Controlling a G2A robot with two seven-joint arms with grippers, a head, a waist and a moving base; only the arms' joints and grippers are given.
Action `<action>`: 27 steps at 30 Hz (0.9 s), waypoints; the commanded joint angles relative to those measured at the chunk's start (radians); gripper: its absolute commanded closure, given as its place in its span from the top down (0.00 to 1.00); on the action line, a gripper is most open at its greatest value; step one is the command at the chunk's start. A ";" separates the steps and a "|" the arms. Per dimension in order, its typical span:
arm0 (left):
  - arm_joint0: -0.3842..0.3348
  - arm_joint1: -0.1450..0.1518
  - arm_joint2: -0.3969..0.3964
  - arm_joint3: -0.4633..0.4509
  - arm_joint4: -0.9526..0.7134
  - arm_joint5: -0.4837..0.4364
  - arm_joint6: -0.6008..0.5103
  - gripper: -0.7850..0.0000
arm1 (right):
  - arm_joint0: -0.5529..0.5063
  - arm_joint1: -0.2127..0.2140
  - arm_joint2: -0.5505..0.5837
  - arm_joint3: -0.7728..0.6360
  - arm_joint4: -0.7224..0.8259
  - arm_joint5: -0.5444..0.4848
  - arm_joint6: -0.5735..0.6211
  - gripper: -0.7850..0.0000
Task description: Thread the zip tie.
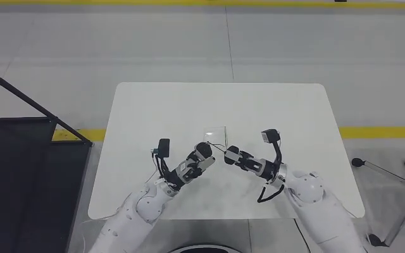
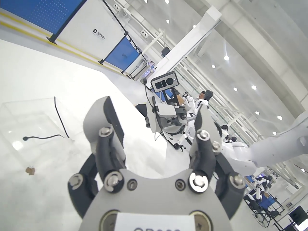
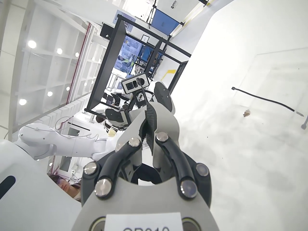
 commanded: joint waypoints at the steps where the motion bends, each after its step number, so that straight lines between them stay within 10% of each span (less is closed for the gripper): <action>1: -0.009 -0.006 0.010 0.013 0.018 0.010 0.016 0.49 | 0.000 -0.001 -0.003 -0.002 -0.006 0.001 0.001 0.00; 12: -0.027 -0.029 0.028 0.052 0.060 0.024 0.080 0.27 | -0.007 -0.003 -0.006 -0.014 -0.030 0.005 -0.006 0.00; 27: -0.031 -0.042 0.023 0.069 0.030 0.010 0.047 0.25 | -0.009 -0.005 -0.008 -0.018 -0.046 0.014 -0.006 0.00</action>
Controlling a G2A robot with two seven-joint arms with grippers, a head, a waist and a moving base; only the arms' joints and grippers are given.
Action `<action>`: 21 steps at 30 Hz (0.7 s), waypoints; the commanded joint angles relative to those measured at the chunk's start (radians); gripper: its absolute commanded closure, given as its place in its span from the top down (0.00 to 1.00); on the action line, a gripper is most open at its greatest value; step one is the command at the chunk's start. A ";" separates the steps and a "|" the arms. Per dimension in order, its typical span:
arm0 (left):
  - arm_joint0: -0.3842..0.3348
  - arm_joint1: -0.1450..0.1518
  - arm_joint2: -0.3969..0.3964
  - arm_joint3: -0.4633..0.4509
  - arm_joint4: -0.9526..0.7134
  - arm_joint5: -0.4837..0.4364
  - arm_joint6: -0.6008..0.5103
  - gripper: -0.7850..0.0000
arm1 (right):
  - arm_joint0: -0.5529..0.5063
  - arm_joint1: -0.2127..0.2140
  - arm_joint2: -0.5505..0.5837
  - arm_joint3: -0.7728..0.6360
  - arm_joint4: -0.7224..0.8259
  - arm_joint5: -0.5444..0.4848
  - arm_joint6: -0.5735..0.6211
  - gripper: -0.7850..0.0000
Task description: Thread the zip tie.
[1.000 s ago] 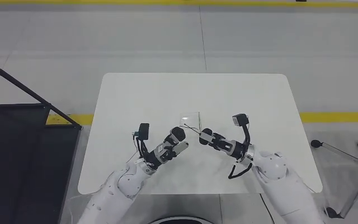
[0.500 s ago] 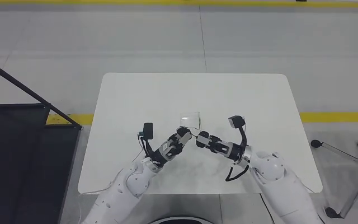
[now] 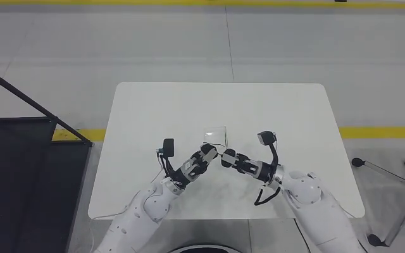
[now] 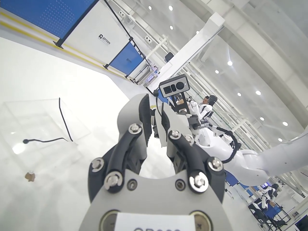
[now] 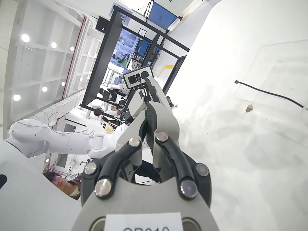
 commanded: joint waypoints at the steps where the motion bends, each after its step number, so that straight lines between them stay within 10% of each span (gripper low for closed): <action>1: 0.000 -0.001 -0.001 0.001 -0.004 -0.004 -0.005 0.25 | 0.000 0.000 0.000 -0.001 -0.002 0.001 0.000 0.00; 12: -0.001 -0.008 -0.006 0.006 -0.034 -0.019 -0.046 0.02 | 0.003 -0.003 -0.003 0.000 -0.009 0.011 -0.006 0.00; 21: 0.004 -0.013 -0.016 0.005 -0.040 -0.016 -0.059 0.07 | 0.001 -0.005 -0.002 0.001 -0.009 0.010 -0.014 0.00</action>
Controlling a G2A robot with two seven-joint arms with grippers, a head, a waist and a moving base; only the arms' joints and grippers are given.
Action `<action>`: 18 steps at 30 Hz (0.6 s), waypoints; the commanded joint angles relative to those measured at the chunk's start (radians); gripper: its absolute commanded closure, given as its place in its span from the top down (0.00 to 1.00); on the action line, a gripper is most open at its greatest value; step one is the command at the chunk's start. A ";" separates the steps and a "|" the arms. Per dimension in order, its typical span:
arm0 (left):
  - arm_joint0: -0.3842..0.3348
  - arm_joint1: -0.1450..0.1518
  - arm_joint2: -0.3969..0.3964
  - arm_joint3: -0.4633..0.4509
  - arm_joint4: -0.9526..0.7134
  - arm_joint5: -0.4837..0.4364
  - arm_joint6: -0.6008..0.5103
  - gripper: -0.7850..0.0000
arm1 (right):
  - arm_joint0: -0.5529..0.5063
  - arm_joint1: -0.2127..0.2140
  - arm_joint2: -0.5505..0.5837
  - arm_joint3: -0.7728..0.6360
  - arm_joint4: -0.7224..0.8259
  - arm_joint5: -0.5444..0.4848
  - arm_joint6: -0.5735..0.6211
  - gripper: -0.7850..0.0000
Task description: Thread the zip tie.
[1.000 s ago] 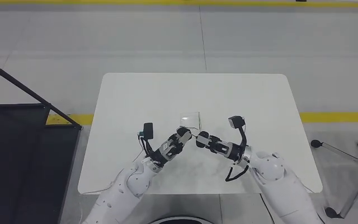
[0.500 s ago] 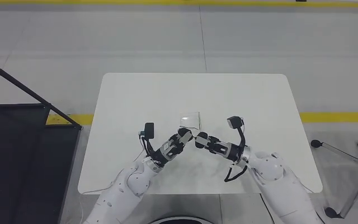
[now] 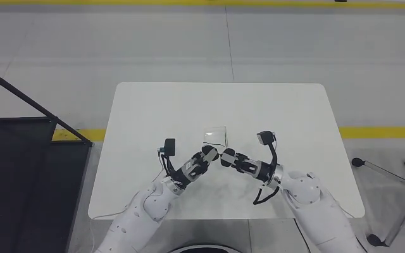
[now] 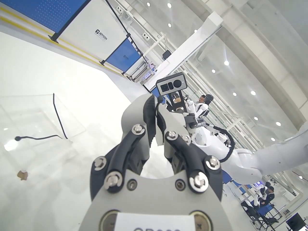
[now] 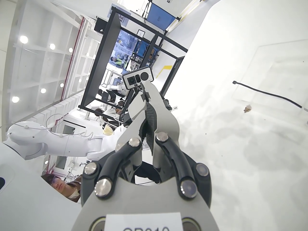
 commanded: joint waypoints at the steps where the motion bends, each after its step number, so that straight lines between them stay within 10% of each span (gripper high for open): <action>1: 0.001 -0.001 -0.002 0.000 -0.001 0.001 -0.002 0.07 | 0.000 0.000 0.000 0.000 0.000 0.000 0.000 0.00; 18: 0.002 -0.010 -0.015 0.005 -0.011 0.001 -0.025 0.12 | 0.002 -0.004 0.003 0.006 0.008 0.006 -0.004 0.00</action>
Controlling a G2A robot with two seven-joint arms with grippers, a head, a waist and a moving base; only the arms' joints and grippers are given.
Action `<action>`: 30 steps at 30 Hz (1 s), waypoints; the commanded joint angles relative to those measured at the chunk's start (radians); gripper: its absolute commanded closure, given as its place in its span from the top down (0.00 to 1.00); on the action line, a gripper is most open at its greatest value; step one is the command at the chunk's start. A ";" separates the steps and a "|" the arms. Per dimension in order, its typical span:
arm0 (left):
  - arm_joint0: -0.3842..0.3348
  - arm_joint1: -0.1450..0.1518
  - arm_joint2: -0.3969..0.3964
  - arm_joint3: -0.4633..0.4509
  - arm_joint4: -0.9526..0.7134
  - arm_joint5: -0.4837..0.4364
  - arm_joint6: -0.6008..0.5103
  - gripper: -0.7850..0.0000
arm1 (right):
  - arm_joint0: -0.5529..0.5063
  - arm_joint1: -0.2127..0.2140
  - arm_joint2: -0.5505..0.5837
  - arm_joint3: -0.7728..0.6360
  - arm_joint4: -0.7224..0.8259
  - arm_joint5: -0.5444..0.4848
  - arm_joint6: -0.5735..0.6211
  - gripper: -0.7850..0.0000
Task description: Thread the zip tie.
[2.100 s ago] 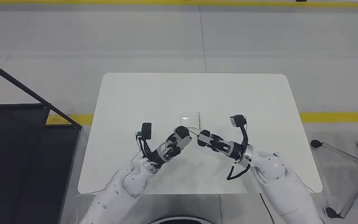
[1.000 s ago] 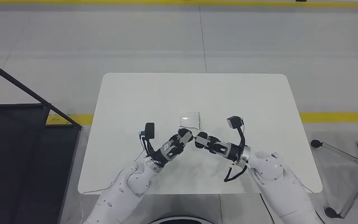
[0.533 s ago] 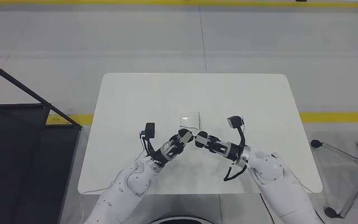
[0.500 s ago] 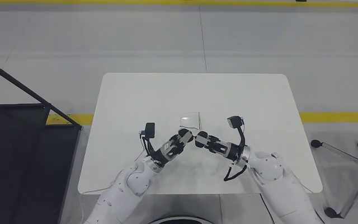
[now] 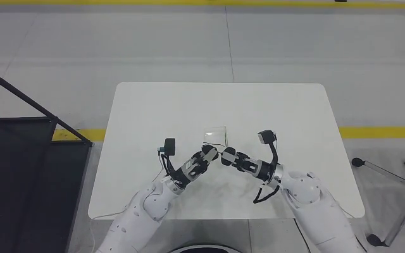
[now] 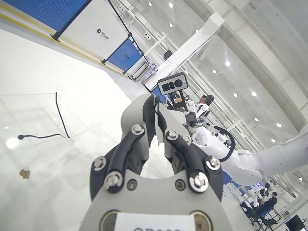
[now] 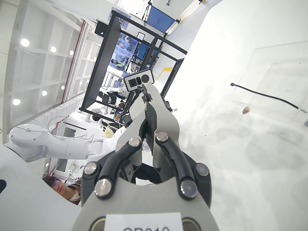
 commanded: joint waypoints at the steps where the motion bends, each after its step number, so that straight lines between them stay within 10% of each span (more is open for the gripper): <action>1: 0.000 -0.001 -0.001 0.001 -0.001 0.000 0.000 0.14 | 0.001 0.000 0.000 0.000 -0.001 0.001 0.002 0.00; 5: 0.001 -0.003 -0.004 0.001 -0.005 -0.002 -0.004 0.23 | 0.001 -0.001 0.000 0.002 -0.002 -0.002 0.000 0.00; 27: 0.001 -0.012 -0.026 0.004 0.004 0.001 -0.011 0.00 | 0.001 -0.004 0.001 0.003 -0.006 0.010 0.007 0.00; 30: 0.009 -0.011 -0.045 -0.013 0.020 0.014 0.002 0.00 | 0.000 -0.004 0.005 0.001 -0.004 0.010 0.008 0.51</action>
